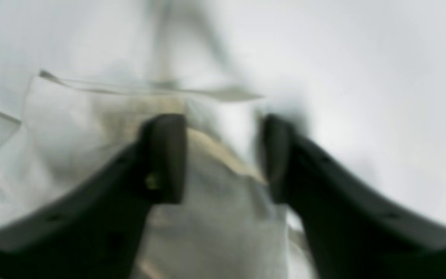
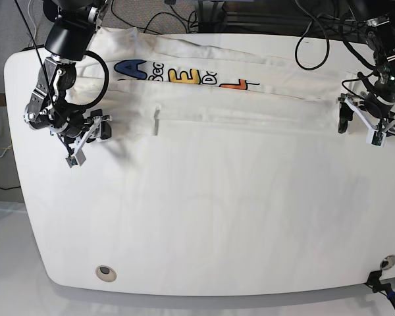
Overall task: Fold the T-shirt properly
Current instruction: 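Grasp the folded shirt's ends with both grippers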
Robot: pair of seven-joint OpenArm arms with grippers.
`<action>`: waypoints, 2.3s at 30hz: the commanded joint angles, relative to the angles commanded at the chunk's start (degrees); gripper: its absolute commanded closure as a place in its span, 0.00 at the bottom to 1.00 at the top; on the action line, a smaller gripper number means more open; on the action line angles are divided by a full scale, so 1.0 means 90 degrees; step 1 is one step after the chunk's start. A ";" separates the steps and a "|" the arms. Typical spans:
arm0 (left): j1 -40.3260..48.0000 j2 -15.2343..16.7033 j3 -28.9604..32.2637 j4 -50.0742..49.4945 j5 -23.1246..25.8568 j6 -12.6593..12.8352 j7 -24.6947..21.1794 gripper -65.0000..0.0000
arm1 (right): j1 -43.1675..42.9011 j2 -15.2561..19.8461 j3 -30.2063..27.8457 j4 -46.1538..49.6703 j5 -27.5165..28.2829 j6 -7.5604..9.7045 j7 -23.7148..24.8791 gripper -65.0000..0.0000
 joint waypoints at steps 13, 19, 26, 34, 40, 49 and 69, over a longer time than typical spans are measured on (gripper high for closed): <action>0.0000 0.0010 0.0127 -0.0010 0.0000 0.0000 0.0000 0.19 | 0.0000 0.0537 0.0029 0.0029 0.3018 0.0000 -0.1748 1.00; -0.0010 0.0010 0.0127 -0.0020 0.0000 0.0000 0.0000 0.19 | -0.0391 0.0996 0.0029 0.0176 0.4503 0.0000 -0.1763 1.00; -0.0010 0.0010 0.0127 -0.0020 0.0000 0.0000 0.0000 0.19 | -0.1133 0.1094 0.0039 0.1797 0.4650 0.0000 -0.1763 1.00; -0.0010 0.0010 0.0127 -0.0020 0.0000 0.0000 0.0000 0.19 | -0.2266 0.1074 0.0039 0.3272 0.4659 0.0000 -0.1763 1.00; -0.0010 0.0010 0.0127 -0.0020 0.0010 0.0000 0.0000 0.19 | -0.3077 0.1084 0.0039 0.3595 0.4669 0.0000 -0.1763 1.00; -0.0010 0.0010 0.0127 -0.0147 0.0010 0.0000 -0.0010 0.19 | -0.4005 0.1123 0.0029 0.3604 0.4669 0.0000 -0.1763 1.00; 0.0088 0.0049 0.0127 0.0371 0.0000 -0.0010 0.0020 0.19 | -0.3331 0.1065 0.0049 0.3604 0.4659 0.0000 -0.1763 0.43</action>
